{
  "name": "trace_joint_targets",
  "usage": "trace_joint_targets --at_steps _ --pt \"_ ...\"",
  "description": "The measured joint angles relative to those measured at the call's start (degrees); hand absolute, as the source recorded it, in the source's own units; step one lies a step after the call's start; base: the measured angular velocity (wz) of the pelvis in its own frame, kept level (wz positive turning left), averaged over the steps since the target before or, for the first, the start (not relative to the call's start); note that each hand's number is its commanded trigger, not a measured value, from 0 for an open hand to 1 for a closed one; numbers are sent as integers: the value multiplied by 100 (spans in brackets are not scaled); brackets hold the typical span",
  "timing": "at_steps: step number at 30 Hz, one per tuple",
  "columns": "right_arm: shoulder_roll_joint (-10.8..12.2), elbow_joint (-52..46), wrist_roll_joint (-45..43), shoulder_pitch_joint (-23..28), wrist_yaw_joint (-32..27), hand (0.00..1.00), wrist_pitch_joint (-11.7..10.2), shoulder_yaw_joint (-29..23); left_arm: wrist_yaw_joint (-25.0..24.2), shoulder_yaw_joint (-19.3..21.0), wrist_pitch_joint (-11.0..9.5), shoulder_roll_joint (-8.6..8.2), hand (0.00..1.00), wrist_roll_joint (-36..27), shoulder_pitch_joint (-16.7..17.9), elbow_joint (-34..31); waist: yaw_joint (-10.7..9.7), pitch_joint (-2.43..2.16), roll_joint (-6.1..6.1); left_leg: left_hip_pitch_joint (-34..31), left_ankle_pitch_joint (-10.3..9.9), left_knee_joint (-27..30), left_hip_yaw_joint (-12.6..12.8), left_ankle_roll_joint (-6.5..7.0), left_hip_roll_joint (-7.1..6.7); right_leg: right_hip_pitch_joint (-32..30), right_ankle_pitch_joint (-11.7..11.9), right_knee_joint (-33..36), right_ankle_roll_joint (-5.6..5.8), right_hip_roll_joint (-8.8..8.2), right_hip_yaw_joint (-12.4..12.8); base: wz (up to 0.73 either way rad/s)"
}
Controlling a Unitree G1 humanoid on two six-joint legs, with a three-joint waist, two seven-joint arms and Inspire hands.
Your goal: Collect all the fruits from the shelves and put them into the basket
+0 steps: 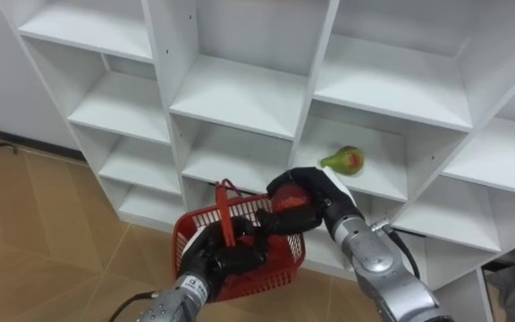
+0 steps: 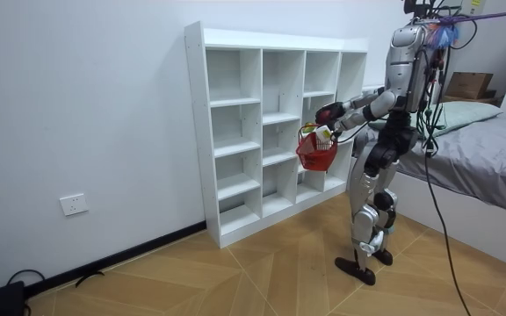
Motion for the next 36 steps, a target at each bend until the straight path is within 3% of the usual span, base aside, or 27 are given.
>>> trace_joint_targets --at_steps 14,36 --pt "1 226 -1 0 33 100 -4 39 -129 -155 -1 19 100 0 16 3 18 55 -93 -11 -1 -26 -4 -1 -3 -8 -9 -34 7 4 3 0" --pt "-9 230 -78 -67 25 100 -3 49 -291 -273 -13 40 100 11 70 126 172 52 -143 53 0 -81 -4 -2 -8 39 -19 -70 18 2 5 0"
